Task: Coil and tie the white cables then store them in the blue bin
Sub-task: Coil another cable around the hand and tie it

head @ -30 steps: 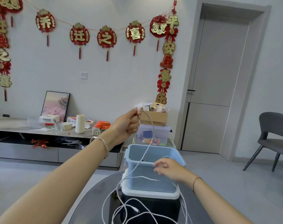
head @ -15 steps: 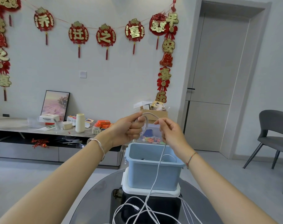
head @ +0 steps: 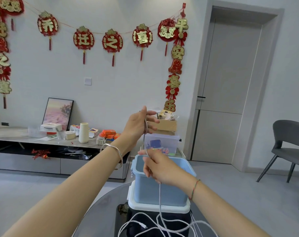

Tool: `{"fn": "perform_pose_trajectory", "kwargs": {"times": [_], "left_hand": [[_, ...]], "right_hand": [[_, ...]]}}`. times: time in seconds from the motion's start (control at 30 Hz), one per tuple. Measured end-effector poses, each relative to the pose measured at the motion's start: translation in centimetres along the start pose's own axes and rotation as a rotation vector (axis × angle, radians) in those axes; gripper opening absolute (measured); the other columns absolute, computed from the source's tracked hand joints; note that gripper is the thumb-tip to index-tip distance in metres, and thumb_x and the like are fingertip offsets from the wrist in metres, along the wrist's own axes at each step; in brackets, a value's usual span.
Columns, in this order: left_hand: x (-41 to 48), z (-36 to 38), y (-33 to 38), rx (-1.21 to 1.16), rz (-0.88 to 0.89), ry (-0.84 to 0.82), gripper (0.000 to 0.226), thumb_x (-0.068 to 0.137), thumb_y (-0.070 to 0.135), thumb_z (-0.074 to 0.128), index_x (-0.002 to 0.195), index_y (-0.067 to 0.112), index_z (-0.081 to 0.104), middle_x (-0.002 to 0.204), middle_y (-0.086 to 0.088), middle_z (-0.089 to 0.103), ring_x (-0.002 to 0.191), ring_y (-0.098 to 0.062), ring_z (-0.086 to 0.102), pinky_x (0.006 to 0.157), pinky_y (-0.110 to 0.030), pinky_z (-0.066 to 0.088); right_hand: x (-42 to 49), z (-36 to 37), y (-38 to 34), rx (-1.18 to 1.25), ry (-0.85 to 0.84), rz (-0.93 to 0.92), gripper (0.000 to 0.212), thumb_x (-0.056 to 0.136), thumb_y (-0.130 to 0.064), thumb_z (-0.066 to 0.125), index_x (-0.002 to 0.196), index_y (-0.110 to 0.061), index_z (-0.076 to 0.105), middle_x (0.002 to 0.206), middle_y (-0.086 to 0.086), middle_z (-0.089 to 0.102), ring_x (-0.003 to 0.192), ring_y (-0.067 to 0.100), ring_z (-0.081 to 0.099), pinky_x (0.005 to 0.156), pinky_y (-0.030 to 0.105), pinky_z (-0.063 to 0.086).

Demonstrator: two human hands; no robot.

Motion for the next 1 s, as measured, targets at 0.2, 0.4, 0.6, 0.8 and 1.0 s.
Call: {"fn": "perform_pose_trajectory", "kwargs": {"times": [0.2, 0.4, 0.6, 0.8, 1.0], "left_hand": [[-1.1, 0.9, -0.7, 0.458, 0.132, -0.079, 0.033, 0.103, 0.030, 0.032, 0.109, 0.008, 0.055, 0.076, -0.005, 0.071, 0.048, -0.014, 0.061, 0.048, -0.020, 0.050], [-2.9, 1.0, -1.1, 0.768, 0.091, -0.309, 0.046, 0.103, 0.036, 0.028, 0.086, 0.010, 0.062, 0.058, 0.001, 0.064, 0.036, -0.011, 0.051, 0.044, -0.020, 0.044], [-5.8, 3.7, -0.8, 0.523, -0.122, -0.553, 0.071, 0.105, 0.035, 0.018, 0.056, 0.025, 0.068, 0.038, 0.009, 0.028, 0.037, -0.006, 0.022, 0.040, -0.017, 0.023], [-6.4, 4.6, 0.2, 0.136, -0.248, -0.710, 0.046, 0.100, 0.033, 0.028, 0.069, 0.014, 0.056, 0.040, 0.011, 0.022, 0.036, -0.005, 0.014, 0.042, -0.023, 0.009], [-4.0, 3.0, 2.9, -0.567, -0.217, -0.510, 0.045, 0.096, 0.034, 0.032, 0.068, 0.016, 0.063, 0.037, 0.008, 0.020, 0.029, -0.005, 0.014, 0.032, -0.014, 0.017]], "right_hand": [[-1.2, -0.6, -1.7, -0.133, -0.030, -0.022, 0.025, 0.100, -0.020, 0.037, 0.119, -0.016, 0.053, 0.061, -0.001, 0.055, 0.043, 0.005, 0.045, 0.043, 0.025, 0.045], [-1.9, -6.8, -2.8, -0.180, 0.363, -0.166, 0.023, 0.093, -0.034, 0.056, 0.079, -0.018, 0.067, 0.073, -0.010, 0.069, 0.061, 0.006, 0.059, 0.068, 0.032, 0.048], [-2.1, -9.9, -4.2, 0.000, 0.597, -0.371, 0.038, 0.096, -0.031, 0.052, 0.069, -0.005, 0.058, 0.049, -0.004, 0.052, 0.047, 0.009, 0.045, 0.051, 0.026, 0.039], [-0.7, -12.2, -3.5, 0.230, 0.697, -0.355, 0.045, 0.098, -0.029, 0.047, 0.058, -0.010, 0.043, 0.049, -0.005, 0.036, 0.049, 0.010, 0.034, 0.052, 0.027, 0.033], [1.2, -9.8, -0.5, 0.489, 0.530, -0.129, 0.042, 0.101, -0.032, 0.036, 0.065, -0.012, 0.045, 0.049, -0.002, 0.035, 0.037, 0.003, 0.030, 0.039, 0.014, 0.027]]}}
Point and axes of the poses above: each hand's wrist, its own x-axis towards the middle knuckle, its own z-axis out of the palm, y = z × x, the point moved 8 cm from there along x, towards the middle knuckle
